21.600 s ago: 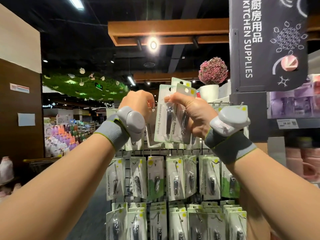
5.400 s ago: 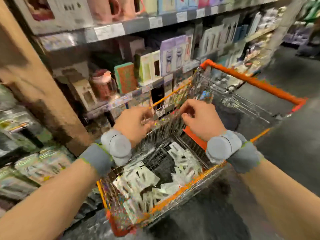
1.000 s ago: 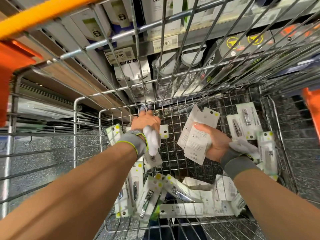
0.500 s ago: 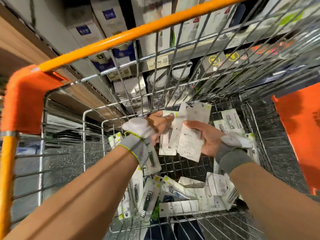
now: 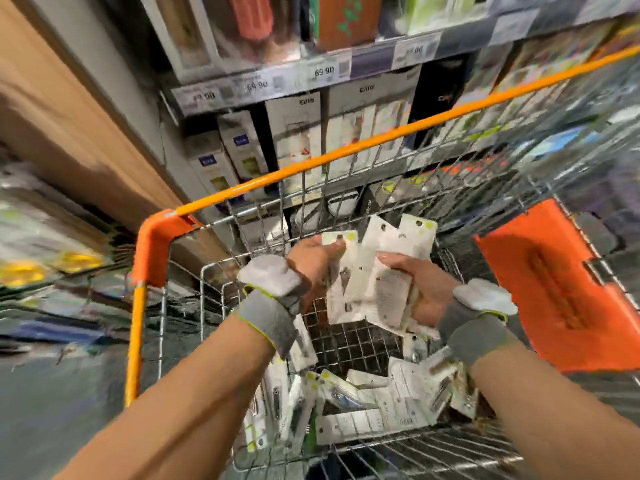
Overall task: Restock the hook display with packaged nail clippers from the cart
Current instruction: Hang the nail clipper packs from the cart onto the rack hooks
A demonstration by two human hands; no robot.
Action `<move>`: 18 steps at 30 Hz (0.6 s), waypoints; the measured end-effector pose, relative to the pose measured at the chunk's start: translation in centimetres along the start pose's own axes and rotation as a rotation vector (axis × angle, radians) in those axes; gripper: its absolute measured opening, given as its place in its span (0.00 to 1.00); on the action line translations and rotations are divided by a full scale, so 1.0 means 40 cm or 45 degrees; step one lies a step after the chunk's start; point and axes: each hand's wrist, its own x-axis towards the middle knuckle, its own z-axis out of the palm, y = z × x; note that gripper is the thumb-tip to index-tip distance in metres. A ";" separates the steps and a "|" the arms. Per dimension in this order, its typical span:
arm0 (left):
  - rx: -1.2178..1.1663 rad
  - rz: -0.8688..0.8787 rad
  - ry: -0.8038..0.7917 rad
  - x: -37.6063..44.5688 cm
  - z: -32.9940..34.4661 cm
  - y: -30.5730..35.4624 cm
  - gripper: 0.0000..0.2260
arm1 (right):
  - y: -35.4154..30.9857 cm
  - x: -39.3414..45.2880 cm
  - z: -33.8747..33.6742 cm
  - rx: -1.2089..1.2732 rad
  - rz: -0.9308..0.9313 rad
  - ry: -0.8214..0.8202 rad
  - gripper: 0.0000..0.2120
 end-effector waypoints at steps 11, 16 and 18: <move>0.121 0.313 0.050 -0.333 0.055 0.213 0.09 | -0.138 -0.332 0.111 -0.006 -0.191 -0.184 0.15; 0.217 0.542 0.133 -0.475 0.057 0.304 0.07 | -0.158 -0.482 0.242 -0.071 -0.292 -0.381 0.09; 0.290 0.580 0.223 -0.507 0.068 0.316 0.07 | -0.146 -0.492 0.277 -0.105 -0.273 -0.313 0.08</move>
